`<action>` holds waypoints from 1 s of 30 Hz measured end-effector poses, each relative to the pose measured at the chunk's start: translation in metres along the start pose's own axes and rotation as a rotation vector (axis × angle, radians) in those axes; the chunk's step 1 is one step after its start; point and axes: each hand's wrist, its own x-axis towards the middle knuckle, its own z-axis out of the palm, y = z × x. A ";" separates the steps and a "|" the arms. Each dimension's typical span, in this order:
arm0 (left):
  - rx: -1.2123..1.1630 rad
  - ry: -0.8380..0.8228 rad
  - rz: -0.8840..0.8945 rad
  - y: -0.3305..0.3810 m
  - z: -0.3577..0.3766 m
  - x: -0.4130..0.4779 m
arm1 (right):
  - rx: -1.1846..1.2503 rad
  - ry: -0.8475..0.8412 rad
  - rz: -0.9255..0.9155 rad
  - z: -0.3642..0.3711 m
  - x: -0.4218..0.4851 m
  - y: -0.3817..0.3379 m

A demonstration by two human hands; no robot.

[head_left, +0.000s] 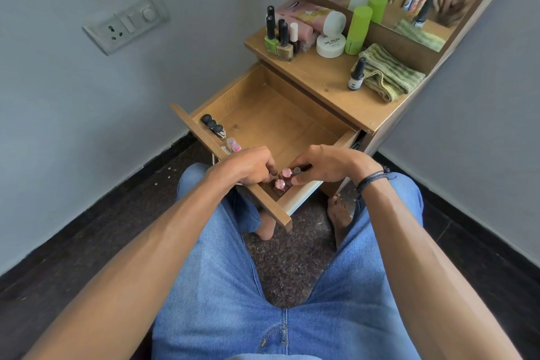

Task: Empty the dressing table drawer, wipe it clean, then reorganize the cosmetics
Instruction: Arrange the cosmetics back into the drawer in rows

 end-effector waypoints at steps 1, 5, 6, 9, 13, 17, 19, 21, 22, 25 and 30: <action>-0.018 0.007 -0.002 -0.001 -0.001 0.000 | 0.008 0.006 0.002 -0.002 -0.001 0.001; -0.074 0.062 0.027 -0.006 -0.005 -0.005 | 0.061 0.069 -0.003 -0.009 -0.004 0.002; -0.091 0.063 0.040 -0.007 -0.005 -0.005 | 0.077 0.089 -0.003 -0.009 -0.004 0.001; -0.102 0.044 0.065 -0.007 -0.003 -0.006 | 0.096 0.145 -0.007 -0.006 0.000 0.002; -0.064 -0.001 0.083 -0.005 0.002 -0.004 | 0.102 0.206 -0.024 -0.003 0.003 0.004; -0.049 -0.004 0.070 -0.006 0.004 -0.003 | 0.120 0.282 -0.027 0.001 0.002 0.005; -0.049 -0.004 0.063 -0.005 0.003 -0.004 | 0.134 0.329 -0.016 0.002 0.002 0.005; -0.045 -0.003 0.062 -0.003 0.002 -0.006 | 0.139 0.376 -0.013 0.002 0.003 0.006; -0.041 -0.002 0.061 -0.002 0.002 -0.006 | 0.142 0.392 -0.016 0.002 0.004 0.006; -0.014 -0.006 0.047 0.000 0.003 -0.006 | 0.148 0.414 -0.037 0.001 0.008 0.003; -0.027 0.088 -0.022 -0.003 -0.001 -0.011 | 0.135 0.401 -0.084 0.000 0.018 -0.007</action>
